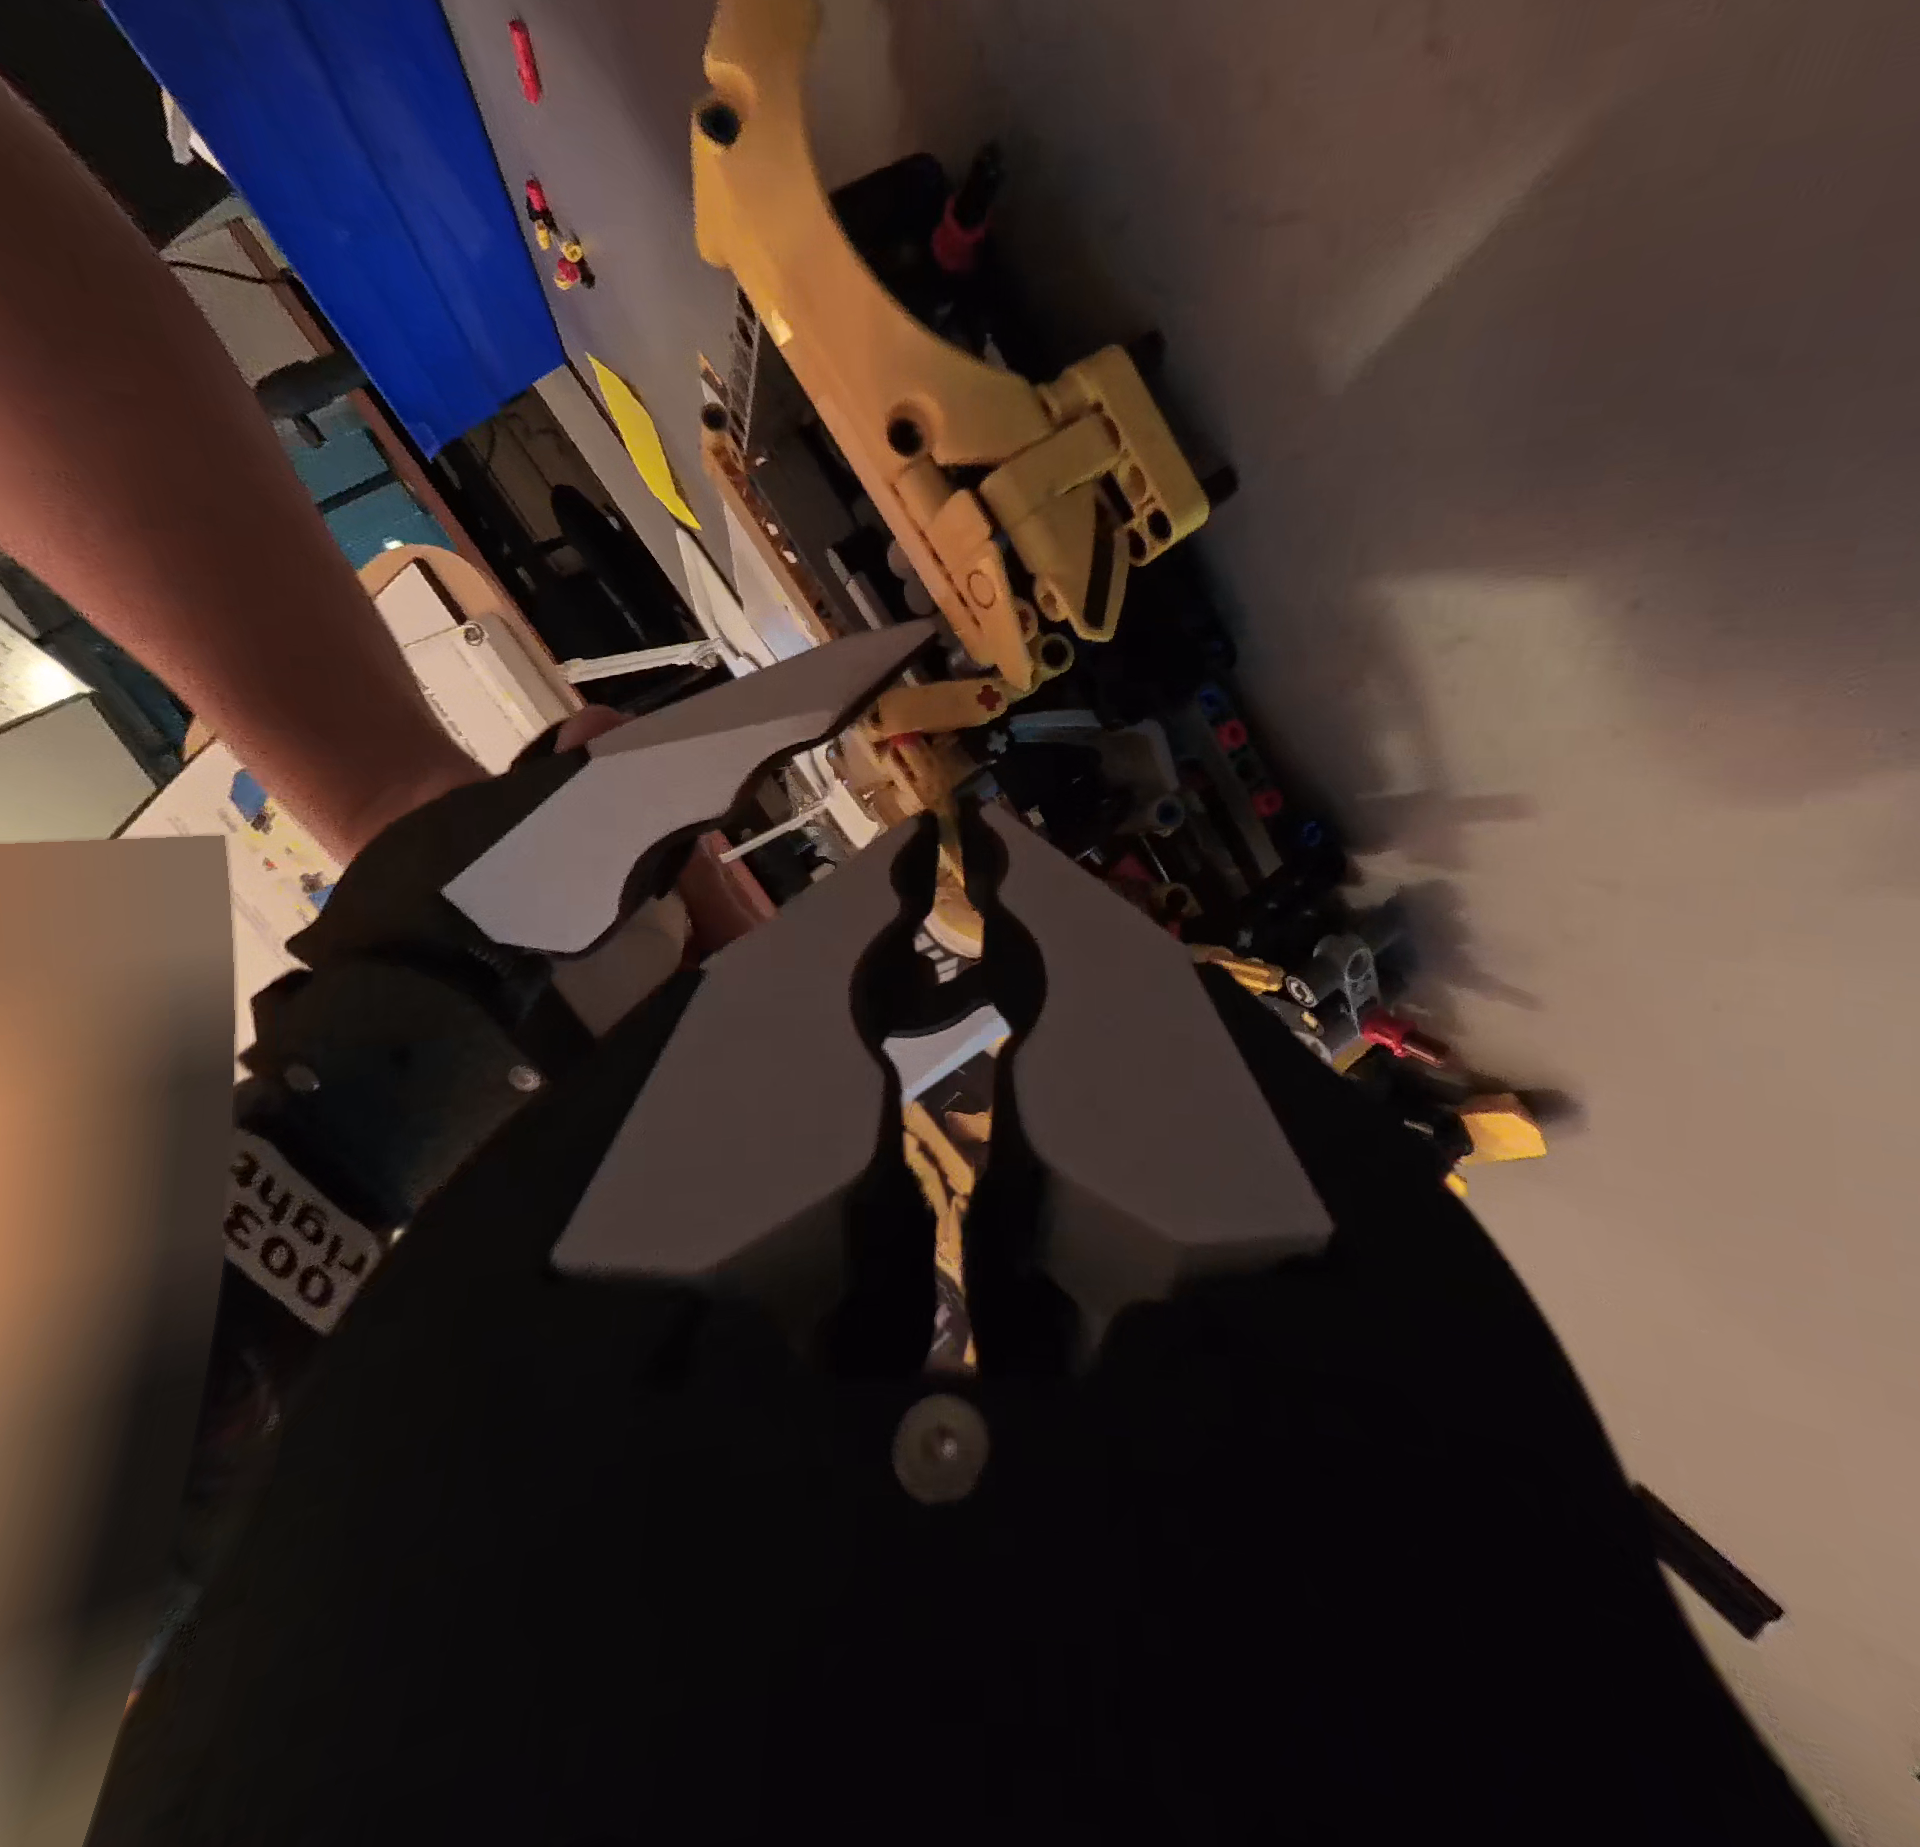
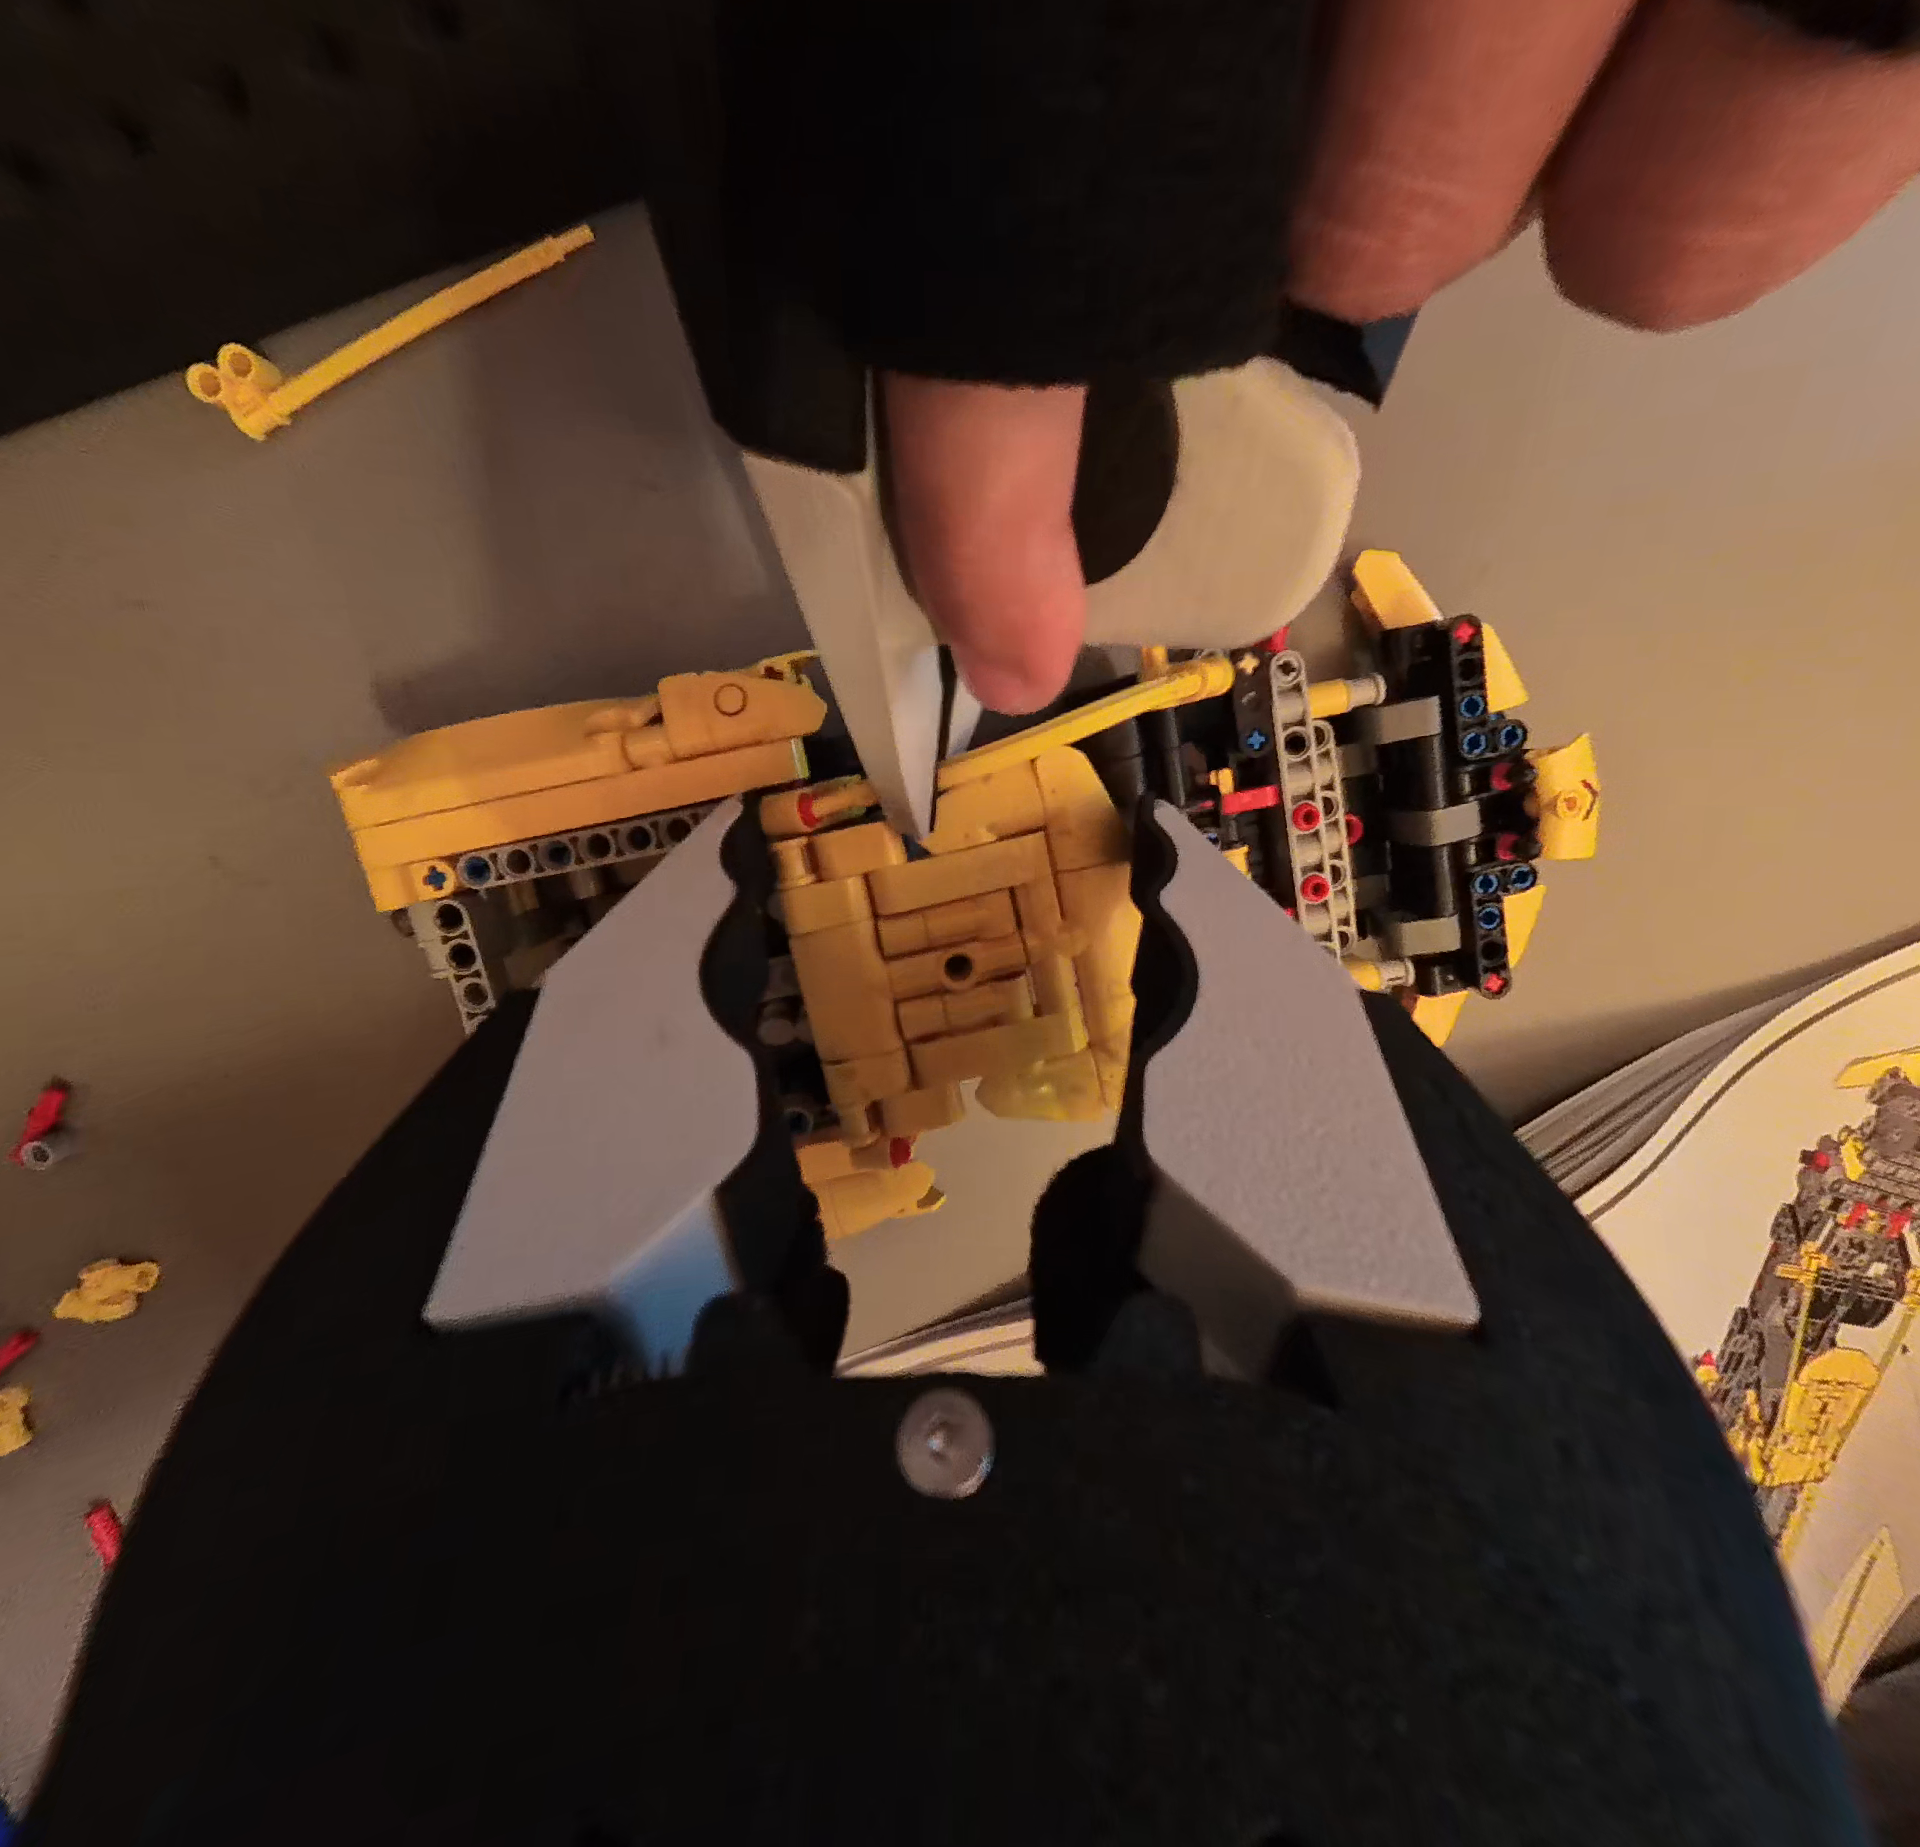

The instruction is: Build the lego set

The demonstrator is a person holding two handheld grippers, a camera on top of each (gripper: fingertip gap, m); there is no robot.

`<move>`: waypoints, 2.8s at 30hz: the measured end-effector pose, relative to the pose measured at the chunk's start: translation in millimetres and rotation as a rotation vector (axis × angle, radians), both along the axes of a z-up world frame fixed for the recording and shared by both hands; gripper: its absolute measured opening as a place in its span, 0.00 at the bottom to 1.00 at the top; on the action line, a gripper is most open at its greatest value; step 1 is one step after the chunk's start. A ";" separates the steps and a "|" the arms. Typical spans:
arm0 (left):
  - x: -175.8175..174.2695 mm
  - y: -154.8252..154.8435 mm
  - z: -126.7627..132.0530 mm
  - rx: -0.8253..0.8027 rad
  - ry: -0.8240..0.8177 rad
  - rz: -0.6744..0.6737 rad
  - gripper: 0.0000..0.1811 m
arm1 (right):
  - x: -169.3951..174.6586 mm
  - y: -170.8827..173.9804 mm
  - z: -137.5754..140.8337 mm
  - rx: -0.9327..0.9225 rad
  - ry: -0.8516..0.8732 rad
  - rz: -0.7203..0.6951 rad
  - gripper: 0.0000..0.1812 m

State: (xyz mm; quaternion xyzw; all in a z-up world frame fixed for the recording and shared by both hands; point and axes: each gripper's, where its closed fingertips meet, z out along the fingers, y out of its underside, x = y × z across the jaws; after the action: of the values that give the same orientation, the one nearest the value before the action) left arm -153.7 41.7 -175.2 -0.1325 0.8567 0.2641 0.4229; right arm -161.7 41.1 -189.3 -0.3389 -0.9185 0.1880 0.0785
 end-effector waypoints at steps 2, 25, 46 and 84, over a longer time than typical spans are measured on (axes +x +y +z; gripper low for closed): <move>0.7 -0.9 -0.5 0.005 0.002 -0.005 0.02 | 1.0 -1.1 -0.3 0.000 -0.007 0.014 0.38; 4.8 -4.7 1.1 0.082 -0.013 -0.036 0.02 | 4.0 -7.2 -2.7 -0.075 -0.039 0.062 0.39; 9.5 -5.7 3.2 -0.031 -0.138 0.038 0.02 | 3.5 -8.0 -2.1 -0.070 -0.051 0.047 0.39; 0.9 -8.5 5.0 -0.167 -0.425 0.205 0.02 | 2.7 -7.0 30.6 -0.195 0.135 -0.374 0.30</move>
State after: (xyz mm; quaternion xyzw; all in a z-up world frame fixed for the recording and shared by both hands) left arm -152.8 33.2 -170.2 -0.3059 0.7494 0.2000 0.5520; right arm -158.9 34.2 -158.7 -0.4961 -0.8097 0.2805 0.1400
